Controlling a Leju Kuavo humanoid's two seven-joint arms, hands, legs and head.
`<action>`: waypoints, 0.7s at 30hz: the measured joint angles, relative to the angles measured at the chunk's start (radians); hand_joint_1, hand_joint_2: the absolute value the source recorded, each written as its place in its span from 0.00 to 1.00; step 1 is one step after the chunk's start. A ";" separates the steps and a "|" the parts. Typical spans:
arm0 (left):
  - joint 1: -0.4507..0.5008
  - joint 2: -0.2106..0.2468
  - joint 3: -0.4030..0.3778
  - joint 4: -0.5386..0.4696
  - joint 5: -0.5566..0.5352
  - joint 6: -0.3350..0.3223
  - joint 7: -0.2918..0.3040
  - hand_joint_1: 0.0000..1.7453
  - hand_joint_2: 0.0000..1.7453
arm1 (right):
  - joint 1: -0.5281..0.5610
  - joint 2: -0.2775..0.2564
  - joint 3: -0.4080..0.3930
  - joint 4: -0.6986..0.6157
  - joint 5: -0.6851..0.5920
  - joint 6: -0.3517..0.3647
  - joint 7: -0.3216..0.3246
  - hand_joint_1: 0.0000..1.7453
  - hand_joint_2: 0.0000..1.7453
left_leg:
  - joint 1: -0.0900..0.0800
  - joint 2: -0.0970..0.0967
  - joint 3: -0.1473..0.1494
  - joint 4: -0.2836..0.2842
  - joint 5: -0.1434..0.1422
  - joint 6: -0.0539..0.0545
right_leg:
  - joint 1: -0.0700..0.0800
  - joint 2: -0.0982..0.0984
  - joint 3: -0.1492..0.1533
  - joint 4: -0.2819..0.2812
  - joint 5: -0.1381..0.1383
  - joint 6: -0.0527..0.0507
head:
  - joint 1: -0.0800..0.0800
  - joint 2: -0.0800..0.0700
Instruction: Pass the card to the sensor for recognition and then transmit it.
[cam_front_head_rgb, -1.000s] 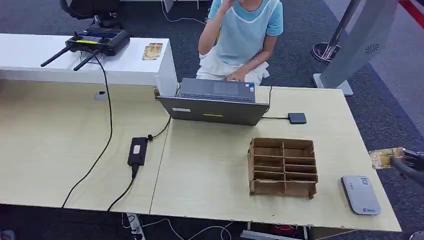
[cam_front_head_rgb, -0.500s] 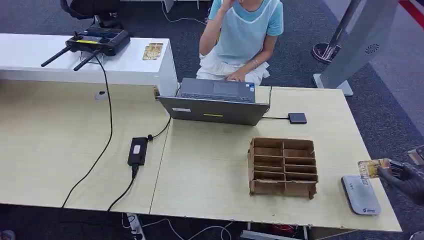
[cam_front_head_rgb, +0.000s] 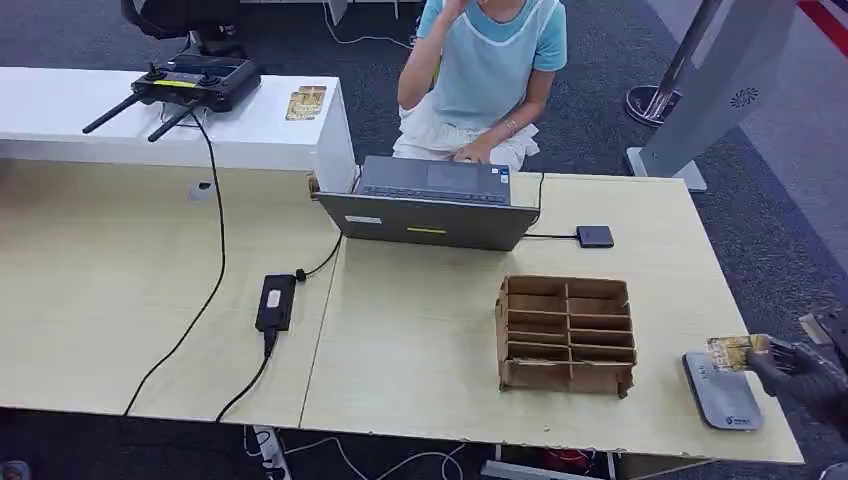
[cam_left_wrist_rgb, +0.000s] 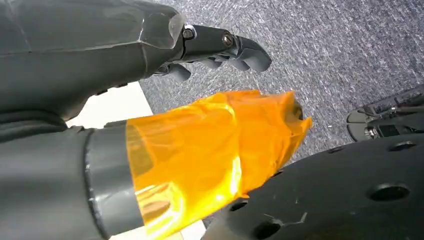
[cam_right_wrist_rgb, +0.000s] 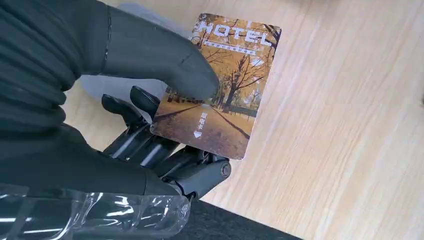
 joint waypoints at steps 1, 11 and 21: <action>0.000 0.000 0.000 0.000 0.000 0.000 0.000 0.00 0.00 | 0.000 0.000 0.000 0.002 0.000 0.000 0.000 1.00 1.00 | 0.000 0.000 0.000 0.000 0.000 0.000 | 0.000 0.000 0.000 0.000 0.000 0.000 | 0.000 0.000; 0.000 0.001 -0.001 0.000 0.003 0.000 0.000 0.00 0.00 | 0.000 0.009 0.000 0.027 0.022 -0.011 0.000 1.00 1.00 | 0.000 0.000 0.000 0.000 0.000 0.000 | 0.000 0.000 0.000 0.000 0.000 0.000 | 0.000 0.000; 0.000 0.002 -0.002 0.000 0.008 -0.001 0.000 0.00 0.00 | 0.000 0.009 0.000 0.031 0.040 -0.012 0.001 1.00 1.00 | 0.000 0.000 0.000 0.000 0.000 0.000 | 0.000 0.000 0.000 0.000 0.000 0.000 | 0.000 0.000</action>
